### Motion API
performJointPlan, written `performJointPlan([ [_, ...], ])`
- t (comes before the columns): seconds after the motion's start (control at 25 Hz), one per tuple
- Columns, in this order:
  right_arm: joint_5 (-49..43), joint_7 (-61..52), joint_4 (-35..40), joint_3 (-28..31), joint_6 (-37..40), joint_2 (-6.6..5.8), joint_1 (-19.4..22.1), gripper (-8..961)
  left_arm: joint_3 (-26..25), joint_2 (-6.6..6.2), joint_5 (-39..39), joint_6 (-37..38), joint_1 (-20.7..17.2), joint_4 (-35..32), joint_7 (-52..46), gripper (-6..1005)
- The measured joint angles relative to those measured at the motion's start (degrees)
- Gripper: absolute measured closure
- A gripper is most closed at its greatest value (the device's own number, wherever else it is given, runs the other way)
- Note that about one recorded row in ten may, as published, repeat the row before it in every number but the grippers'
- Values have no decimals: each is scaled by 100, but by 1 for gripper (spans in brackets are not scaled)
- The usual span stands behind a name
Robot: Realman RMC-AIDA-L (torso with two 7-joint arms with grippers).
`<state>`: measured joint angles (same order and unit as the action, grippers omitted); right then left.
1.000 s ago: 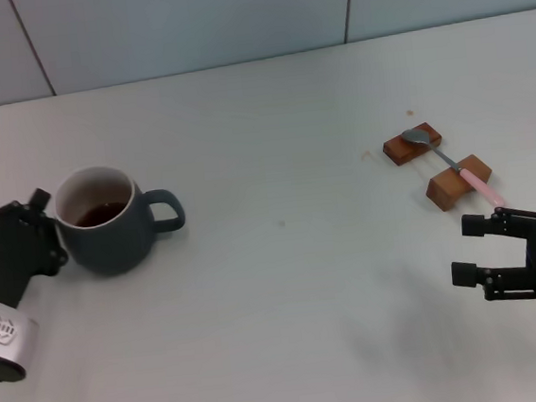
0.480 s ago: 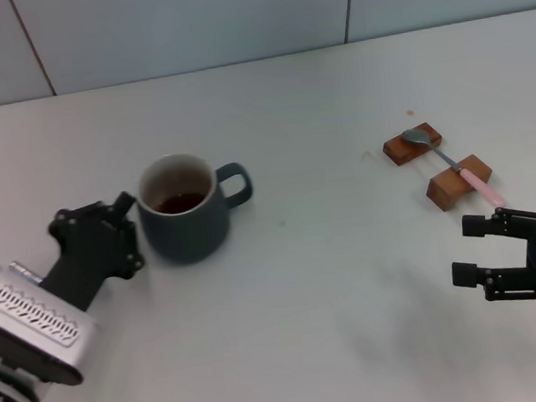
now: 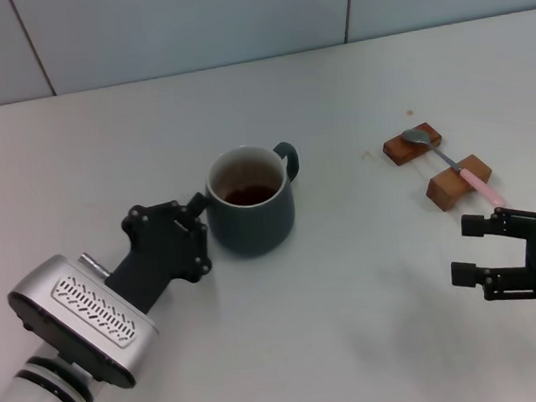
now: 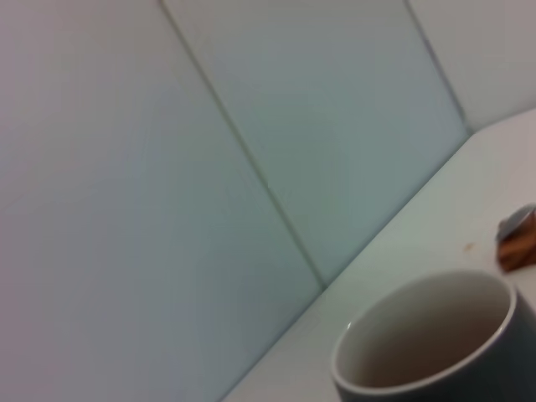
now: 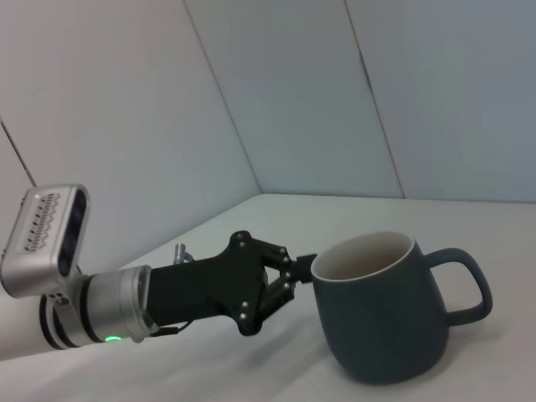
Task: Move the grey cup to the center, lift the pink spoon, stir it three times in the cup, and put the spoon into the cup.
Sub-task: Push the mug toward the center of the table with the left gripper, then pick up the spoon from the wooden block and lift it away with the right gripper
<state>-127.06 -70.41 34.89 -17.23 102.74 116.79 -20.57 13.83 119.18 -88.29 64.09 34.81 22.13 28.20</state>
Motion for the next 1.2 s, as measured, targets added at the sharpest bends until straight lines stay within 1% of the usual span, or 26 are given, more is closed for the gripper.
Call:
performJointPlan([
  [0.08, 12, 0, -5, 2, -1, 1, 2, 114, -194, -6, -209, 114, -71, 12, -101, 970],
  [0.16, 32, 0, -8, 39, 8, 2, 9, 115, -367, -35, -444, 334, -170, -40, -478, 968],
  [0.28, 176, -44, -30, 152, 43, 6, 38, 115, -403, -91, -946, 831, -307, -395, -1800, 965],
  [0.36, 464, -135, -120, 284, 53, 10, 100, 115, -333, -95, -1547, 1329, -393, -1013, -3141, 962],
  [0.48, 1094, -415, -446, 653, 64, 8, 265, 115, -221, -89, -2529, 1957, -450, -1928, -4785, 959],
  [0.56, 1519, -680, -738, 888, 85, -23, 407, 115, -76, -100, -3077, 2155, -399, -2473, -5769, 957],
  [0.64, 1878, -1054, -1029, 991, 85, -82, 552, 115, 111, -77, -3306, 2123, -369, -2927, -6360, 954],
  [0.76, 2195, -1781, -1397, 1259, -65, -125, 722, 115, 413, -59, -3337, 2000, -398, -3285, -6578, 951],
  [0.84, 2259, -2358, -1589, 1582, -268, -121, 833, 115, 415, -63, -3332, 2013, -407, -3334, -6582, 870],
  [0.92, 2263, -2919, -1720, 1757, -535, -99, 919, 115, 397, -65, -3327, 2029, -429, -3444, -6599, 789],
  [1.04, 2246, -3608, -1963, 1757, -970, -85, 1026, 115, 375, -58, -3326, 1996, -449, -3585, -6604, 681],
  [1.2, 2231, -3841, -2161, 1733, -1238, -60, 1081, 115, 355, -51, -3287, 1980, -450, -3612, -6582, 546],
])
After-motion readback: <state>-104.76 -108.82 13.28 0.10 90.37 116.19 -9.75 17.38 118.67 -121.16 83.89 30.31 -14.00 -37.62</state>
